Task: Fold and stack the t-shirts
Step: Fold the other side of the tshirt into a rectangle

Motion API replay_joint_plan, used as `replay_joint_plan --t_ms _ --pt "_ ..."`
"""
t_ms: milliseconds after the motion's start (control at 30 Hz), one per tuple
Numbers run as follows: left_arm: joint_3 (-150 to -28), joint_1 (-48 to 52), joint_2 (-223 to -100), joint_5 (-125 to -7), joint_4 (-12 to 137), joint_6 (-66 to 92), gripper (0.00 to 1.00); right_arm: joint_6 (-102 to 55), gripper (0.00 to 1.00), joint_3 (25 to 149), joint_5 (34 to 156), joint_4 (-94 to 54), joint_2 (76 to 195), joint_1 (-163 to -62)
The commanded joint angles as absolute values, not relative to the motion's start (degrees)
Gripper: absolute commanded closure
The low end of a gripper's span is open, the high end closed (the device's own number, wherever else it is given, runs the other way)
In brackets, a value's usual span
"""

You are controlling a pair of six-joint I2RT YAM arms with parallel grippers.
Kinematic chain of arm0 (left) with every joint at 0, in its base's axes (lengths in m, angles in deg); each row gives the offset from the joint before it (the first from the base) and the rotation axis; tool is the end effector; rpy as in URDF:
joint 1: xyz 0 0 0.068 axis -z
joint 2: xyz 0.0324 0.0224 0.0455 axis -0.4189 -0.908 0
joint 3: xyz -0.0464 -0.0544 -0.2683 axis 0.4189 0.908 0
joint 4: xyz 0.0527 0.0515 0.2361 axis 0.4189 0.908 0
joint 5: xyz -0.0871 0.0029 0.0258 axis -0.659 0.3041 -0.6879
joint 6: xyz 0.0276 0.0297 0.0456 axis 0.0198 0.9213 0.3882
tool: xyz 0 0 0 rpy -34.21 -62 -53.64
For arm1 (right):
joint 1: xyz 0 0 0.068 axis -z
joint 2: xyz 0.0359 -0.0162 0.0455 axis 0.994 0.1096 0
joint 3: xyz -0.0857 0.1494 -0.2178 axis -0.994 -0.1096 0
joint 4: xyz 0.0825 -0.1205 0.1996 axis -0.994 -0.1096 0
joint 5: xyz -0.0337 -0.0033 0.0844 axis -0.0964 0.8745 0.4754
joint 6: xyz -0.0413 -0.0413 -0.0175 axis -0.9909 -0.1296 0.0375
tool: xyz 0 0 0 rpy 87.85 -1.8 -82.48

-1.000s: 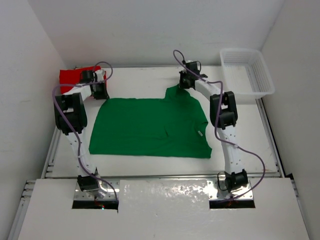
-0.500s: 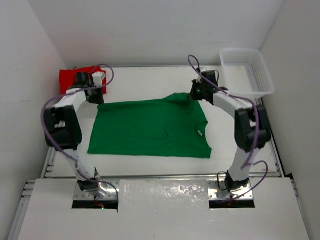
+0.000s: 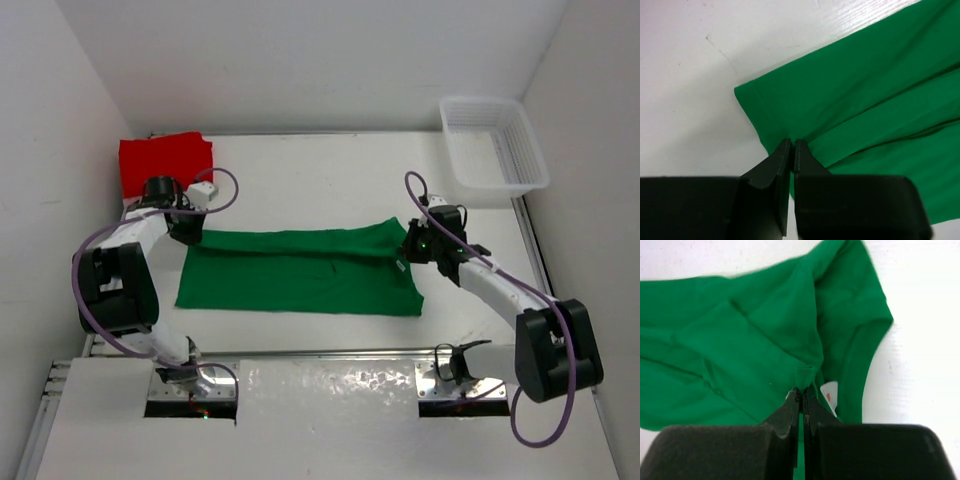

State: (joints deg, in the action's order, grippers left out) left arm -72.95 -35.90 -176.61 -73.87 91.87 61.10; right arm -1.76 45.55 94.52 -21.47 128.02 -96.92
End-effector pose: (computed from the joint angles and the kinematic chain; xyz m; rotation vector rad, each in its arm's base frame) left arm 0.2986 0.0458 0.1971 0.6462 2.5037 -0.0800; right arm 0.2409 0.0623 0.1902 0.2496 2.3443 0.5042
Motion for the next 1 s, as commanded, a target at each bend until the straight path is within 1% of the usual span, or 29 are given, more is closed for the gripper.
replay_joint_plan --t_ms 0,267,367,467,500,567,600,667,733,767,833,900,967 --pt "-73.3 -37.2 -173.2 -74.5 92.8 67.6 1.00 -0.9 1.00 44.8 94.5 -20.8 123.9 -97.0" --pt "-74.9 -37.2 -171.7 -74.2 92.5 67.1 1.00 -1.3 1.00 43.3 93.6 -24.0 118.1 -97.0" --pt "-73.3 -37.2 -171.9 -74.4 93.0 68.3 1.00 -0.5 1.00 41.4 95.1 -23.4 117.9 -97.4" --pt "-70.2 -37.2 -171.8 -74.9 94.6 69.6 0.94 0.7 1.00 39.5 96.8 -20.6 120.0 -100.8" --pt "-68.8 -37.2 -171.6 -74.8 95.2 70.9 0.86 0.2 1.00 39.0 96.6 -20.7 120.6 -101.4" --pt "-67.4 -37.3 -171.0 -73.7 97.7 73.2 0.79 0.0 1.00 38.3 96.2 -21.1 121.4 -101.8" --pt "-66.7 -37.8 -170.6 -73.2 99.0 75.8 0.71 -0.5 1.00 37.5 96.0 -22.1 121.9 -101.8" --pt "-67.6 -40.0 -170.1 -73.4 103.9 80.4 0.68 -1.7 1.00 36.8 94.0 -23.6 121.9 -101.8" --pt "-70.1 -42.7 -169.7 -75.7 109.8 83.0 0.68 -2.2 1.00 36.1 92.9 -24.3 121.3 -101.7" --pt "-73.9 -45.0 -169.7 -77.1 111.9 85.4 0.68 -2.3 1.00 36.1 92.7 -24.2 121.2 -101.7" --pt "-77.6 -46.3 -170.2 -80.9 116.5 86.2 0.67 -2.4 1.00 35.7 93.3 -23.7 121.2 -101.7" --pt "-80.3 -46.0 -170.3 -83.1 116.6 84.9 0.62 -2.2 1.00 35.6 93.8 -23.1 121.6 -101.7" --pt "-80.2 -43.8 -170.7 -82.6 113.4 81.1 0.62 -2.2 1.00 35.7 94.1 -22.7 121.8 -101.7"
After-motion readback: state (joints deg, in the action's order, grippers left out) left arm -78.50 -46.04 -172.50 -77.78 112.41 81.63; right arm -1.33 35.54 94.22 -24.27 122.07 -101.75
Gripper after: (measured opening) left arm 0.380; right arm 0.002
